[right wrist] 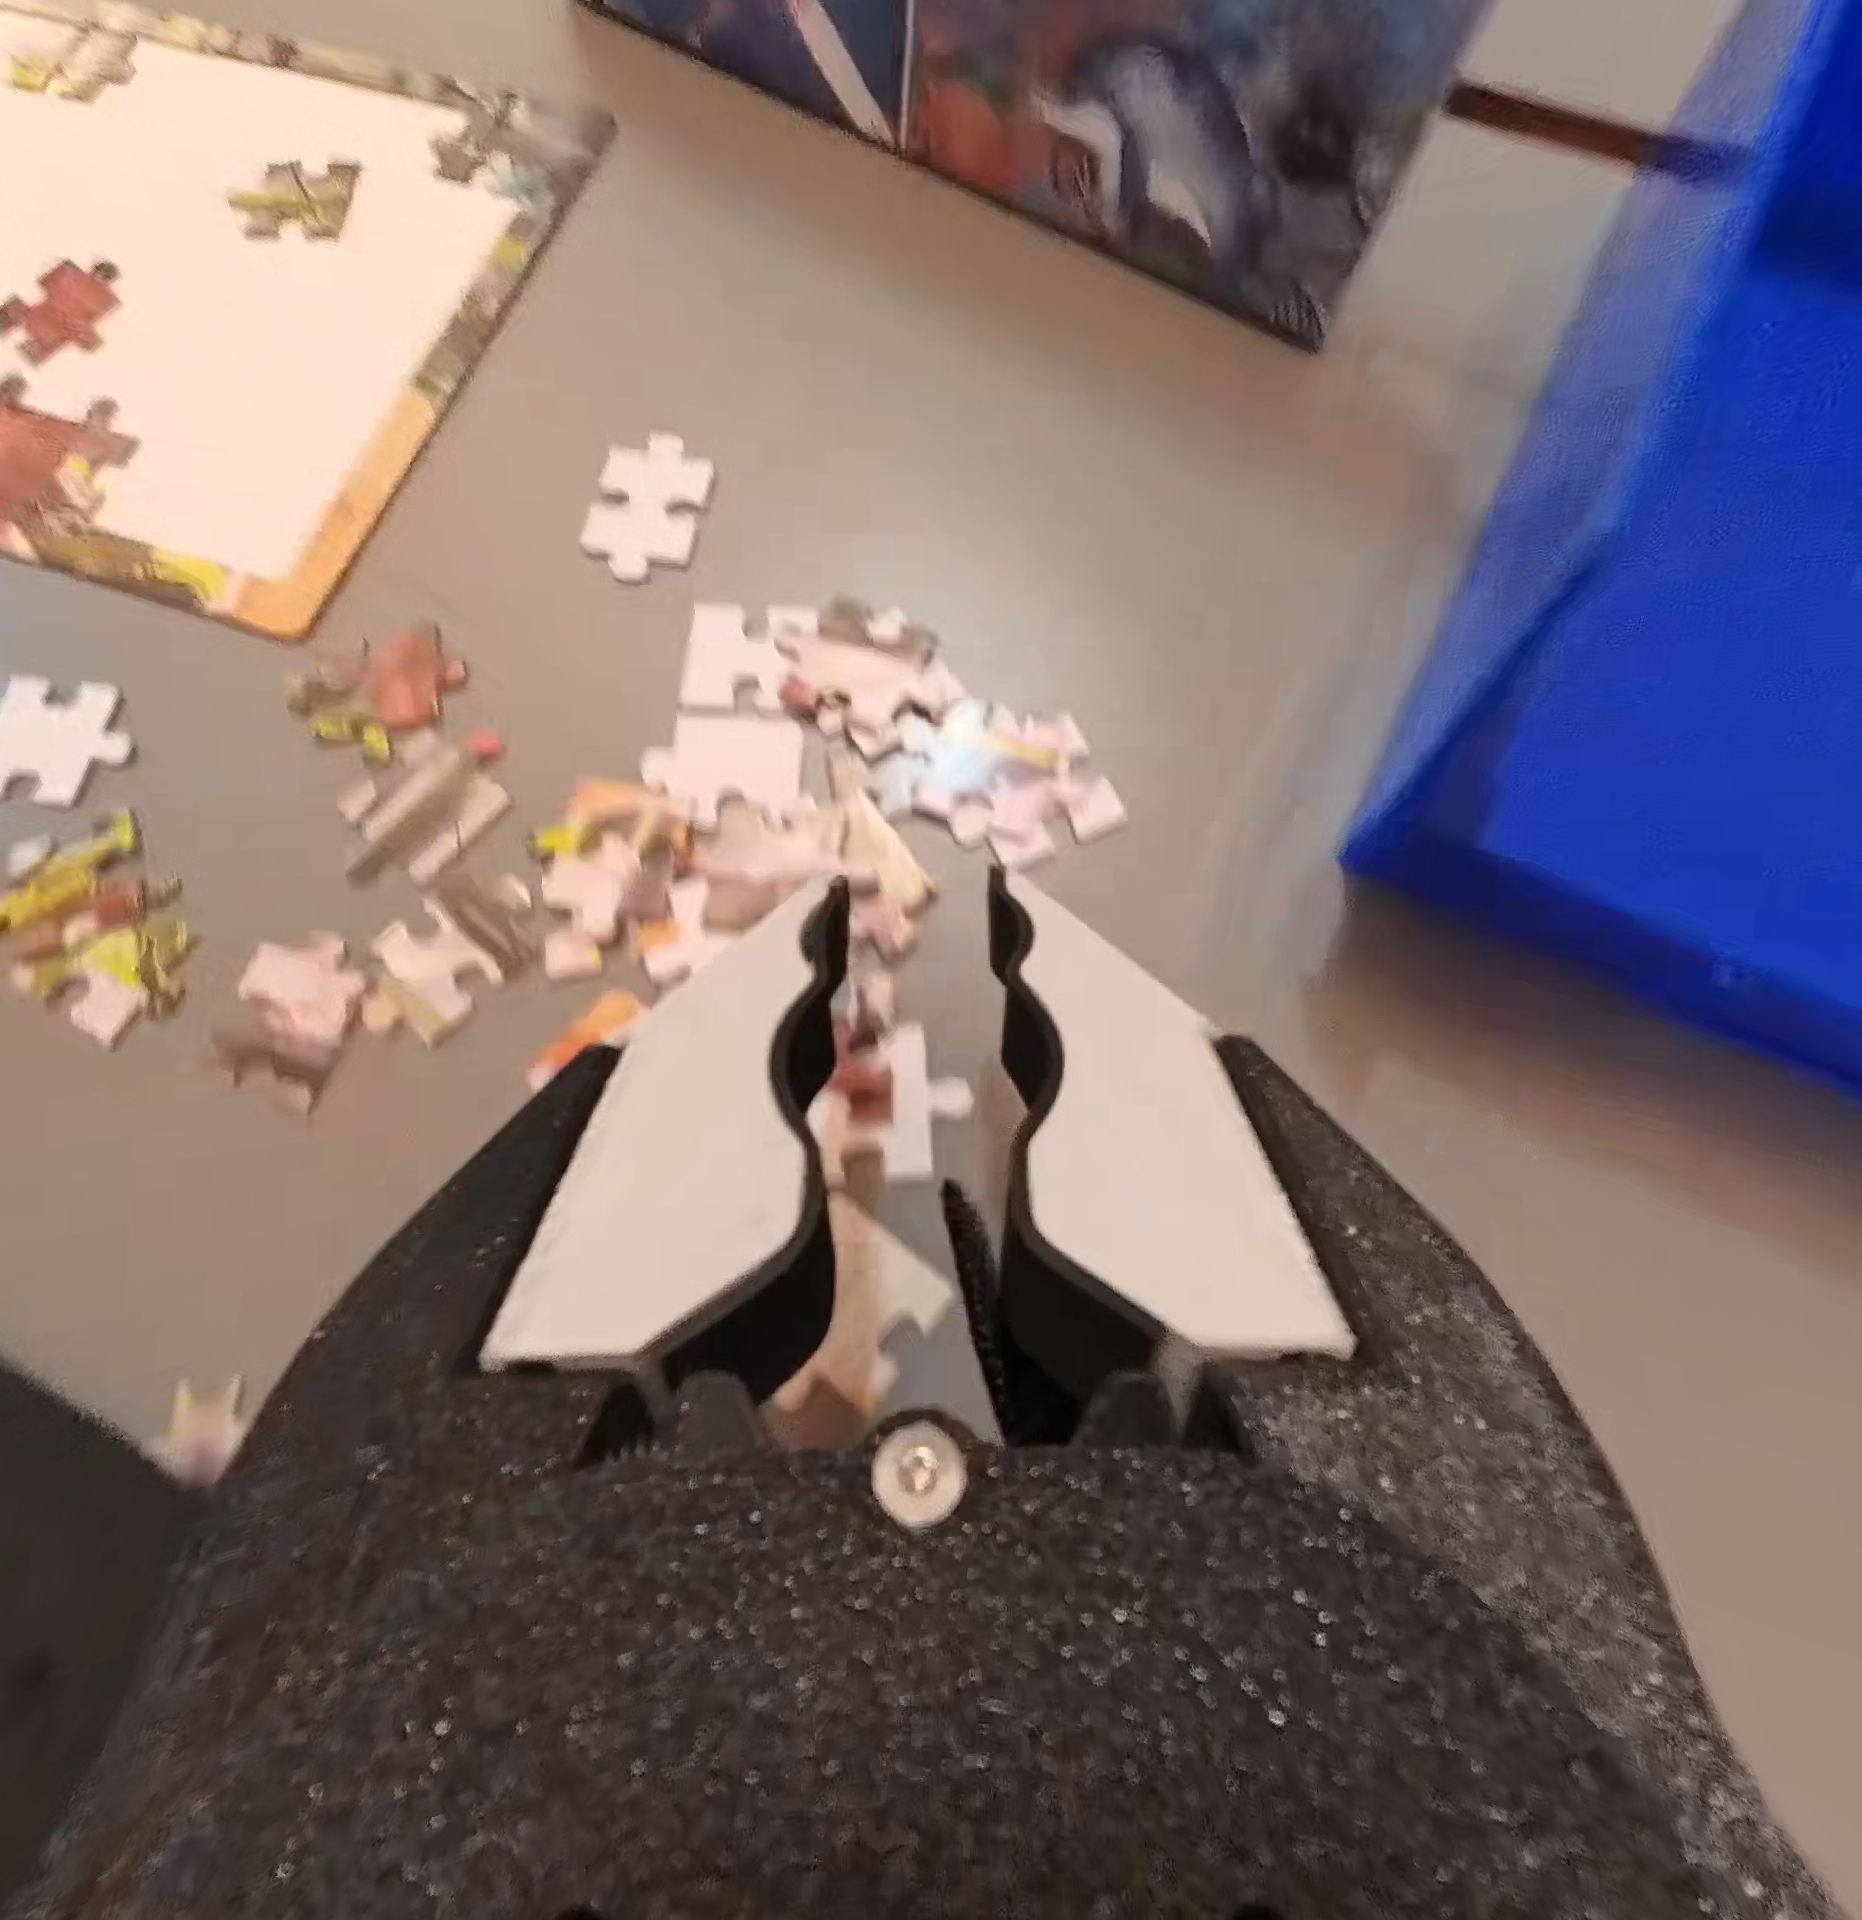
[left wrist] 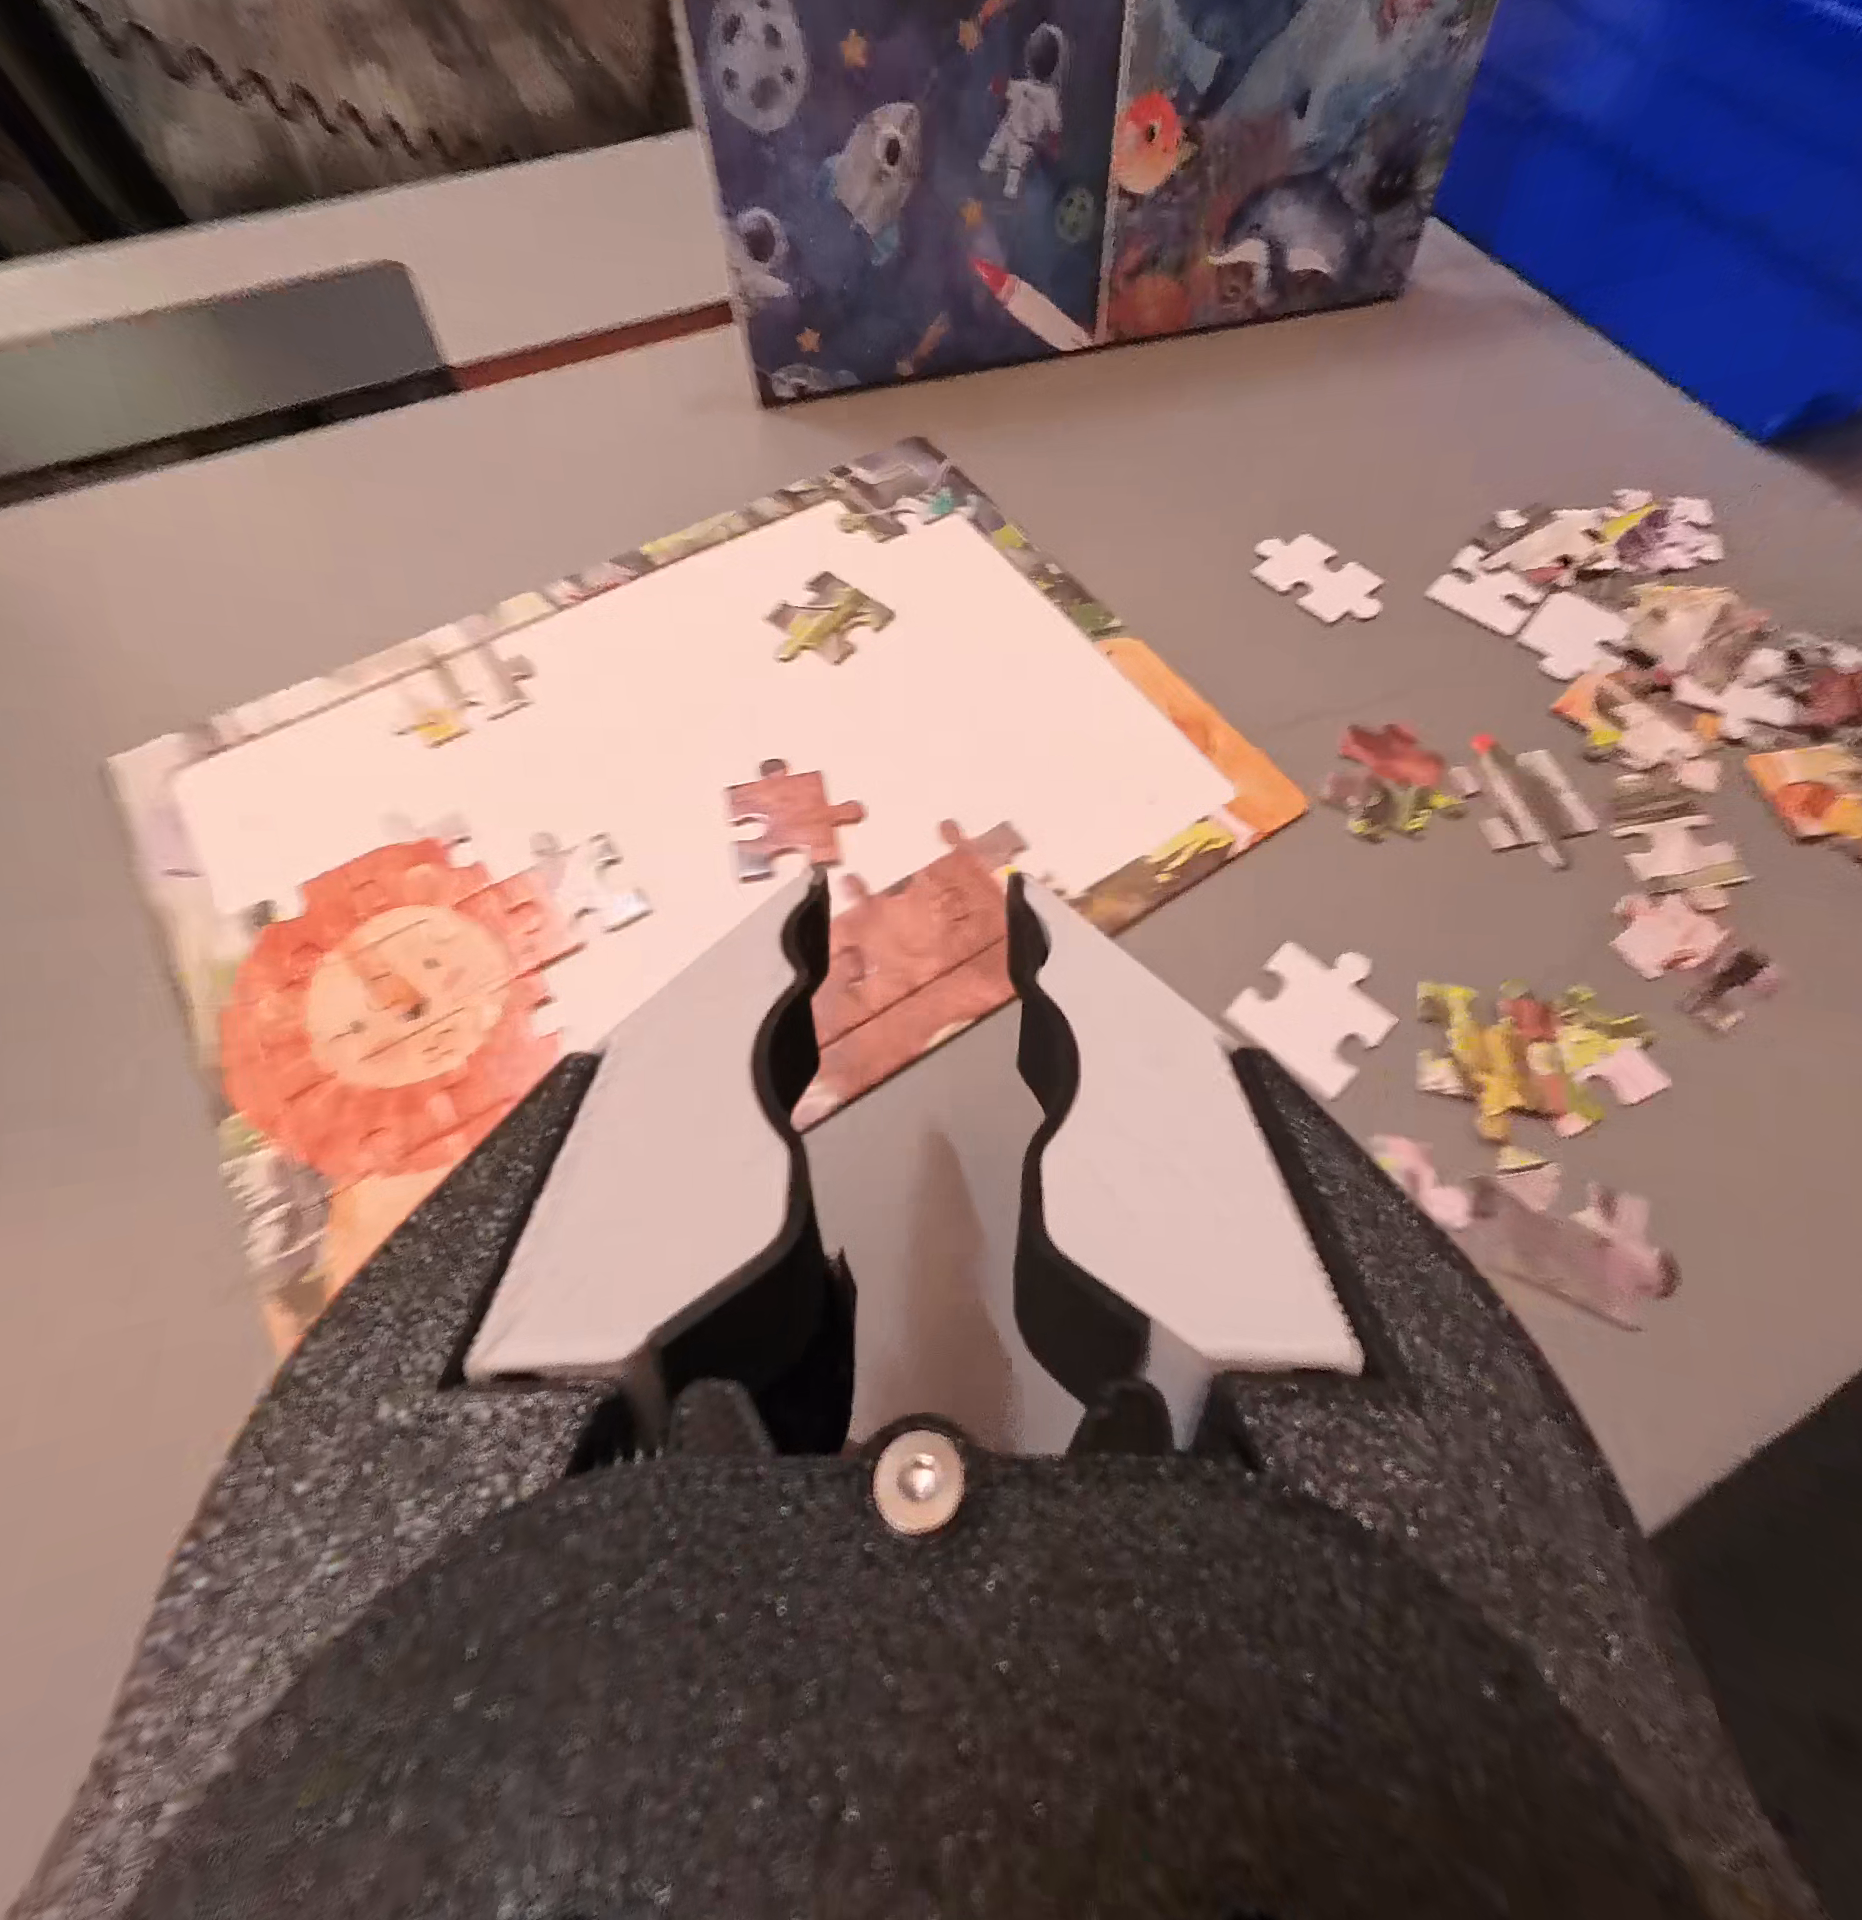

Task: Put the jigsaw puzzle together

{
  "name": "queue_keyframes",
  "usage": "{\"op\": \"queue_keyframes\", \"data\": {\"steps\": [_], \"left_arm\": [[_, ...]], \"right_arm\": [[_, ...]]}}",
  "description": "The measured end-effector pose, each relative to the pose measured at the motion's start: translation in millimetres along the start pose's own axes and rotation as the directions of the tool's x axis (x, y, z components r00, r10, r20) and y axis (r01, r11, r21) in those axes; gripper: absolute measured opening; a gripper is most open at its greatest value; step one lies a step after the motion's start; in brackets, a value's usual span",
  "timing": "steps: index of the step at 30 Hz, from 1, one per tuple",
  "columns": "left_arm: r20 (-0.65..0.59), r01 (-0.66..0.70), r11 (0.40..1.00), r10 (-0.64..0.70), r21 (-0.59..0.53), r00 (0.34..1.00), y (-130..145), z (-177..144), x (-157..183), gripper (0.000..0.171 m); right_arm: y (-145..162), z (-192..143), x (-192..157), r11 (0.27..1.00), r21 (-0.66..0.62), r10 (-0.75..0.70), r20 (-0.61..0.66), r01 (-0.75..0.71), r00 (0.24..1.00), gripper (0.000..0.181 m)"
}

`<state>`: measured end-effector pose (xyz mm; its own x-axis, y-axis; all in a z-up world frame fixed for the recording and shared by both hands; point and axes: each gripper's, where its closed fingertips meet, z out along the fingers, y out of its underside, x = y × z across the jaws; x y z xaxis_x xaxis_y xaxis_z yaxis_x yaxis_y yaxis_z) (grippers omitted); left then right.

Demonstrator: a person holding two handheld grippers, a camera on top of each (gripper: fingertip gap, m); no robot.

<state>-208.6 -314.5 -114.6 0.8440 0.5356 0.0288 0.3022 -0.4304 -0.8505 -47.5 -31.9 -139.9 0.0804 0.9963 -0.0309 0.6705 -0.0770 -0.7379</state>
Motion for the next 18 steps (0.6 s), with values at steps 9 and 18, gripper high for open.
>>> {"op": "queue_keyframes", "data": {"steps": [9,18], "left_arm": [[0.089,0.054,0.992,-0.064,0.118,0.994,19,-21,-45,0.023],[0.028,0.071,0.995,-0.073,0.067,0.997,30,-10,-38,0.023]], "right_arm": [[28,10,-44,0.993,-0.095,-0.078,-0.024,0.075,0.997,0.048],[13,5,-70,0.993,-0.11,-0.028,0.082,0.037,0.996,0.044]]}}
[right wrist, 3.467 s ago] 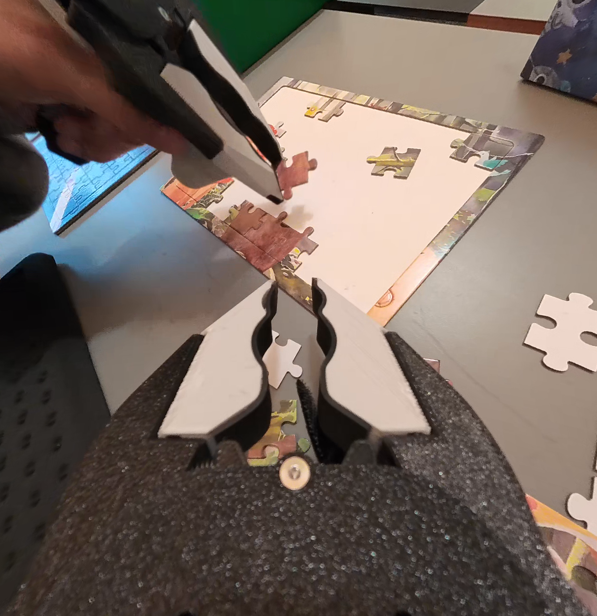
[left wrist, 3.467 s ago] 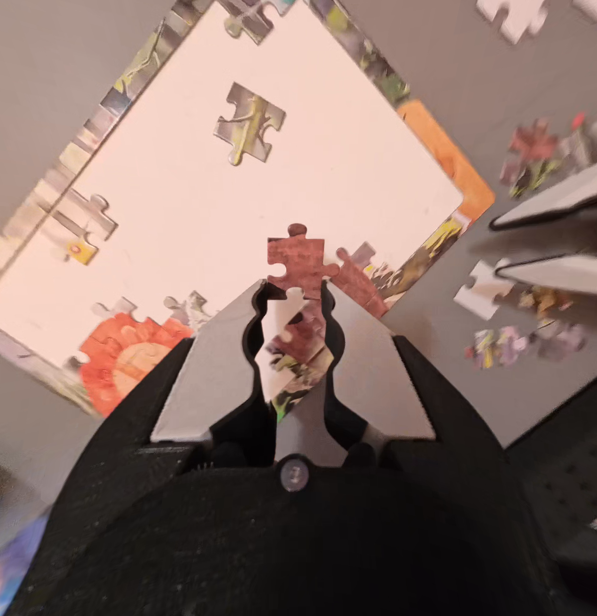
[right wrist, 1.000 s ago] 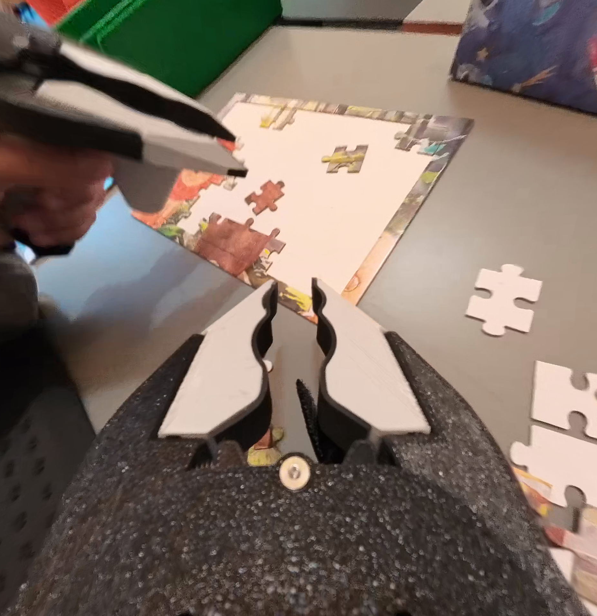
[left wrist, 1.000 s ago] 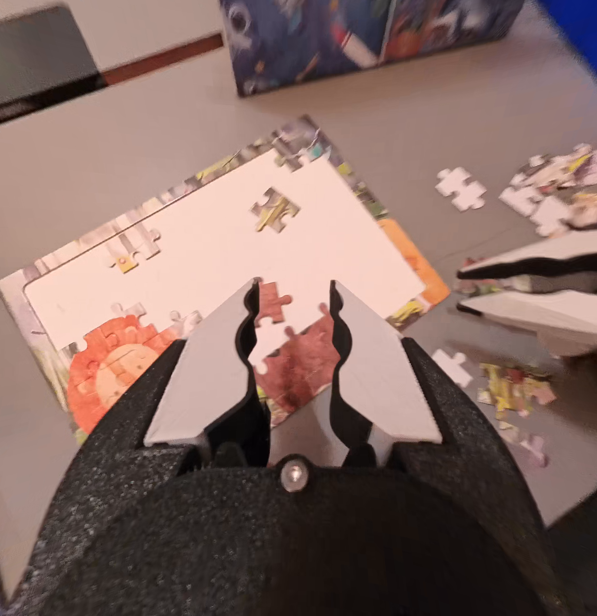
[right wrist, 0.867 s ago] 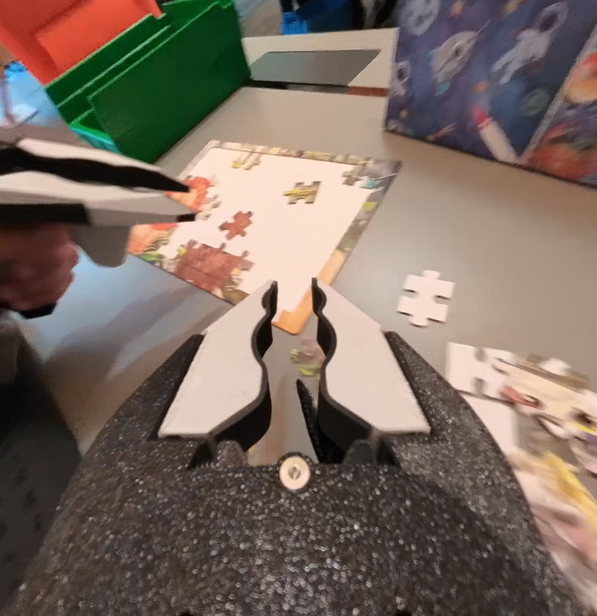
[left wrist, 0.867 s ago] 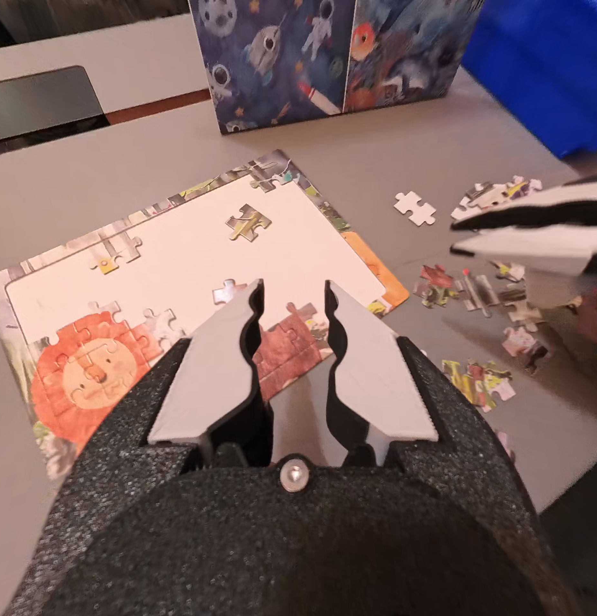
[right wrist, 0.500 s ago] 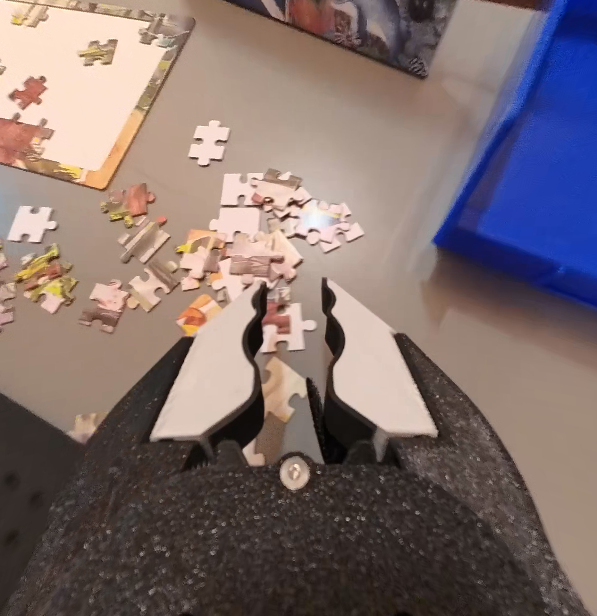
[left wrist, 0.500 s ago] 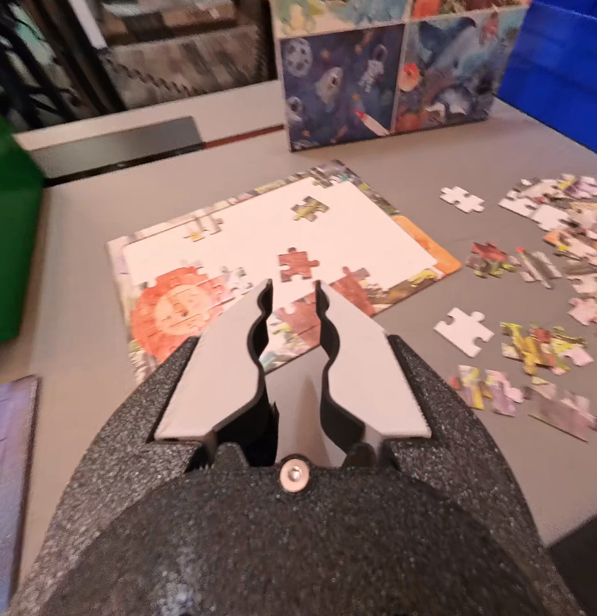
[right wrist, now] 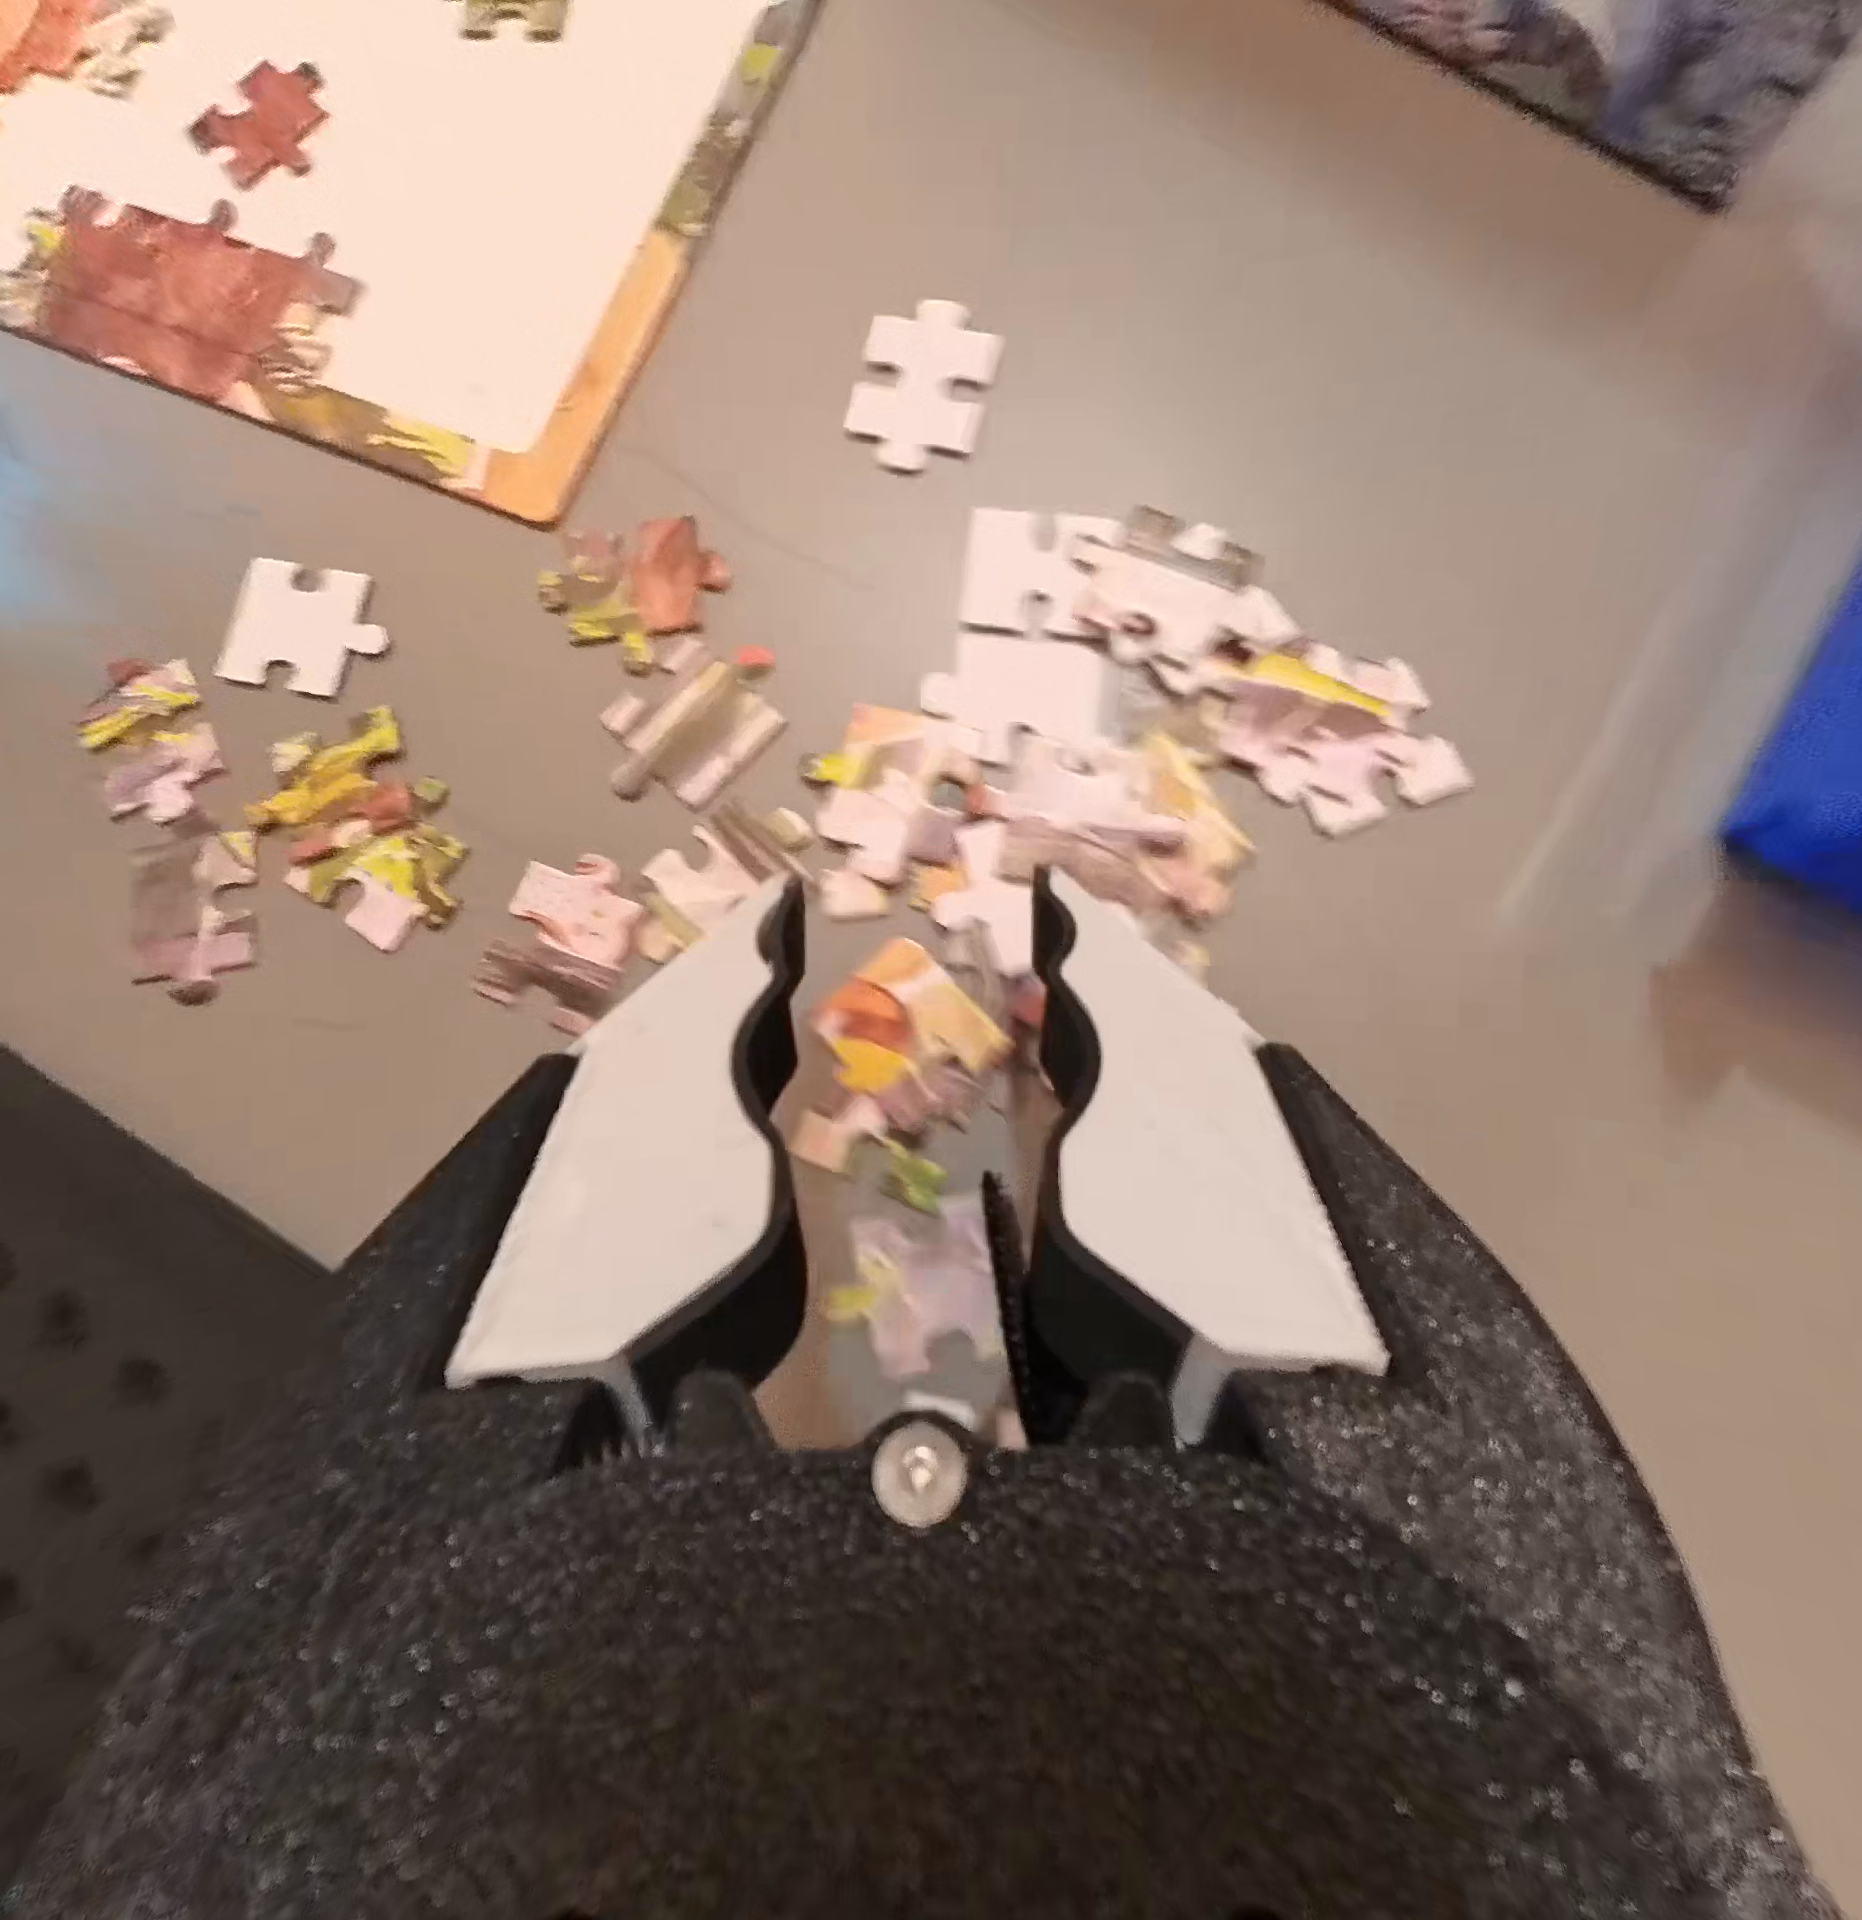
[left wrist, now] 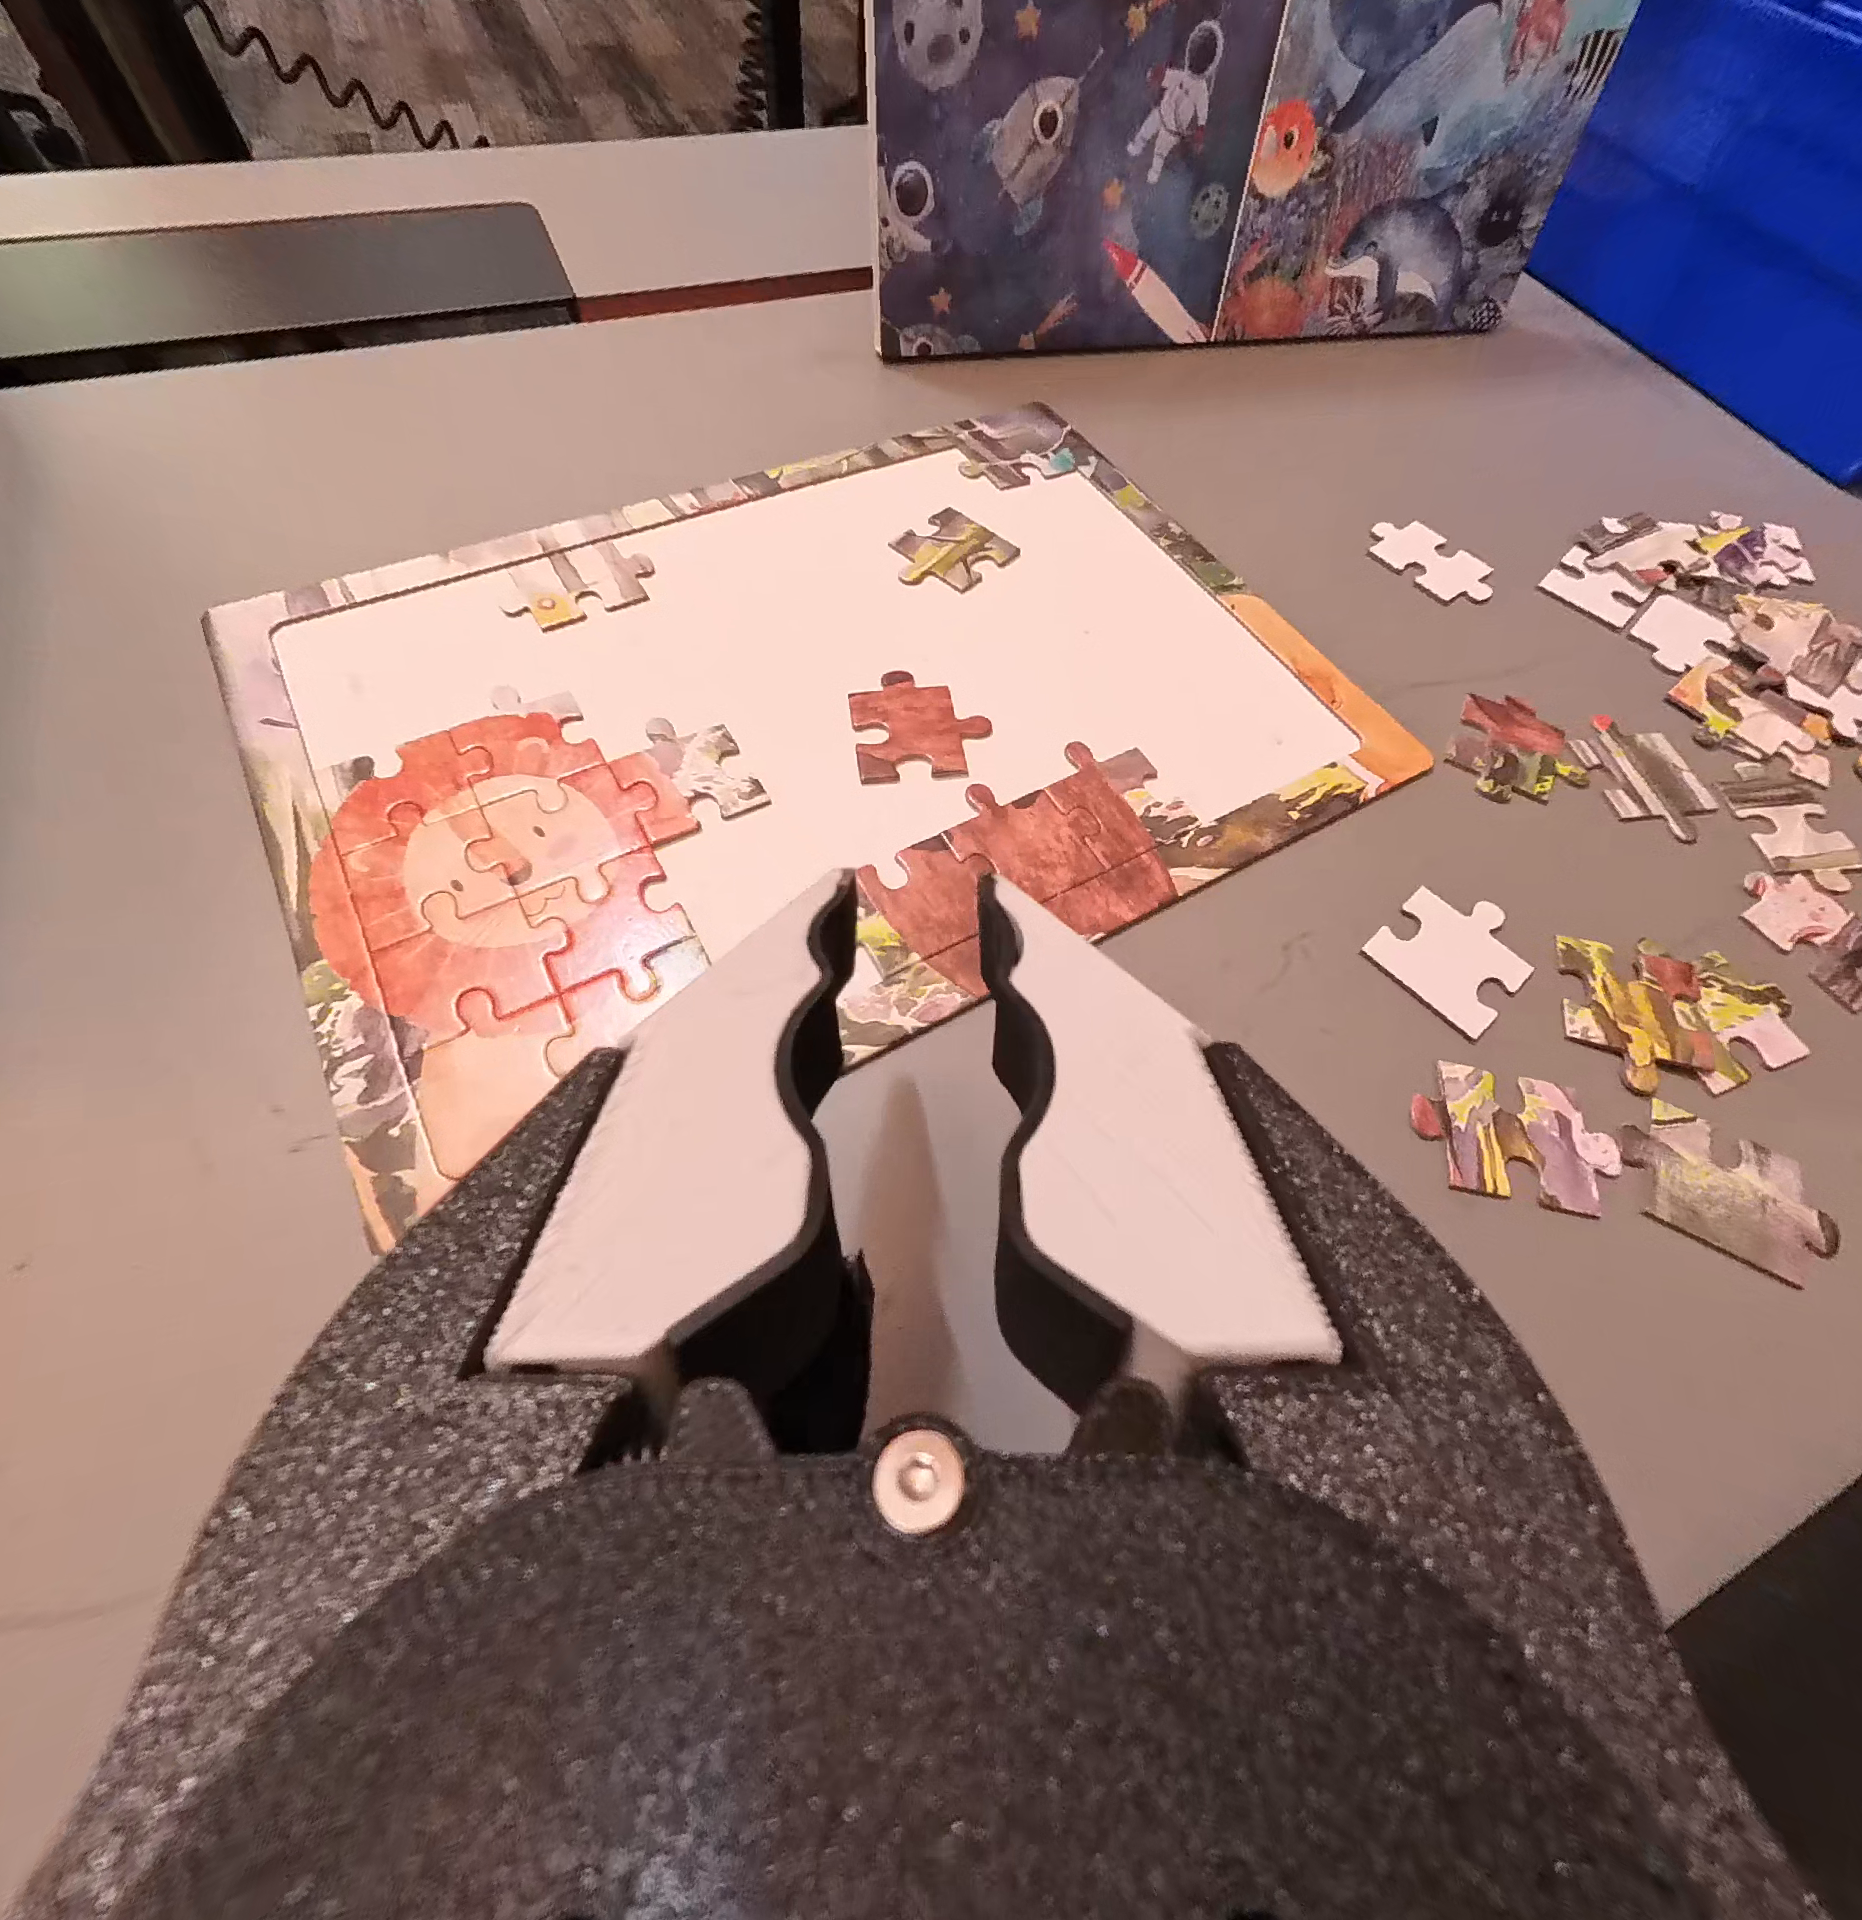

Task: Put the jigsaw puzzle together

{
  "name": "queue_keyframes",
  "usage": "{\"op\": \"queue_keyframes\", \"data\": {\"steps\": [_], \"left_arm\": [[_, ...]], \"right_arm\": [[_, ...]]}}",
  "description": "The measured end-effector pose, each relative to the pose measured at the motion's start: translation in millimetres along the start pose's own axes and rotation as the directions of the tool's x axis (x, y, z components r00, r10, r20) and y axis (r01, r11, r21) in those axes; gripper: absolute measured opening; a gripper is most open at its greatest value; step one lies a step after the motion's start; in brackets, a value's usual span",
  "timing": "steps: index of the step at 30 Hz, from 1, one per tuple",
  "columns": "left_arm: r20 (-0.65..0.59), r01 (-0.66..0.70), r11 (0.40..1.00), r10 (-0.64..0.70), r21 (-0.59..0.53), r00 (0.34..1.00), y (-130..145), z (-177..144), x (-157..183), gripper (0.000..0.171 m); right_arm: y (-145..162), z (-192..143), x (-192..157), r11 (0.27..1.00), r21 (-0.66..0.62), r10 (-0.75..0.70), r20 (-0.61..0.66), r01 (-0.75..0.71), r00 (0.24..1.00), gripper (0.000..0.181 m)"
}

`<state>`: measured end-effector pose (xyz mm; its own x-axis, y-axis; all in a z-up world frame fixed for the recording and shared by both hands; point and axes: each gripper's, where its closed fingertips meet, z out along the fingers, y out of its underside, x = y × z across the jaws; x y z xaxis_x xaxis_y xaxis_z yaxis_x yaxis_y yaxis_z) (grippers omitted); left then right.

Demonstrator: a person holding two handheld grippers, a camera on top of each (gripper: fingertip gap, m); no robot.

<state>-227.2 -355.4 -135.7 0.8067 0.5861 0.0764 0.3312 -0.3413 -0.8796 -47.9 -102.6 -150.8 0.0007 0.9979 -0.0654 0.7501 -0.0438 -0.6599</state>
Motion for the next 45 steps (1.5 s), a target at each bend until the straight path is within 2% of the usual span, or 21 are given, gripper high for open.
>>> {"op": "queue_keyframes", "data": {"steps": [2,5,8,13,25,29,32,34,36,38,40,42,45], "left_arm": [[-0.01,0.009,1.0,-0.009,0.0,1.0,0,0,1,0.023],[-0.021,0.035,0.999,-0.035,0.006,0.999,-1,-1,0,0.023],[-0.028,0.057,0.998,-0.056,0.021,0.998,-3,-3,-2,0.023],[-0.047,0.073,0.997,-0.072,0.017,0.996,-2,-3,-1,0.023],[-0.056,0.073,0.997,-0.073,0.007,0.996,-1,-1,1,0.023],[-0.076,0.079,0.997,-0.078,0.014,0.994,-2,-2,4,0.023],[-0.146,0.111,0.993,-0.105,0.033,0.984,-7,-4,13,0.024],[-0.265,0.182,0.982,-0.162,0.052,0.951,-15,-10,27,0.025],[-0.399,0.283,0.958,-0.243,0.043,0.884,-22,-18,38,0.027],[-0.545,0.387,0.922,-0.332,-0.014,0.77,-27,-27,51,0.034],[-0.634,0.44,0.894,-0.385,-0.078,0.671,-29,-33,61,0.036],[-0.661,0.439,0.892,-0.394,-0.108,0.638,-27,-35,66,0.036],[-0.67,0.45,0.888,-0.393,-0.098,0.63,-30,-37,64,0.035]], "right_arm": [[-9,21,-31,0.999,-0.013,-0.051,0.067,0.052,0.996,0.042],[-18,54,-61,0.986,-0.052,-0.154,0.089,0.159,0.984,0.041],[-34,71,-73,0.987,-0.047,-0.147,0.135,0.155,0.98,0.041],[-39,86,-67,0.979,-0.08,-0.177,0.105,0.186,0.979,0.044],[-38,79,-68,0.975,-0.083,-0.199,0.073,0.205,0.977,0.041],[-52,65,-84,0.965,-0.013,-0.26,0.079,0.261,0.962,0.041],[-70,53,-111,0.933,0.066,-0.359,0.089,0.354,0.929,0.041],[-81,47,-132,0.902,0.114,-0.427,0.085,0.417,0.9,0.041],[-92,43,-154,0.872,0.166,-0.478,0.082,0.461,0.874,0.041],[-100,40,-178,0.834,0.222,-0.533,0.09,0.504,0.842,0.041],[-105,41,-199,0.801,0.264,-0.575,0.092,0.537,0.813,0.041],[-105,46,-213,0.784,0.291,-0.594,0.098,0.548,0.798,0.041],[-100,56,-215,0.775,0.286,-0.605,0.081,0.563,0.792,0.041]]}}
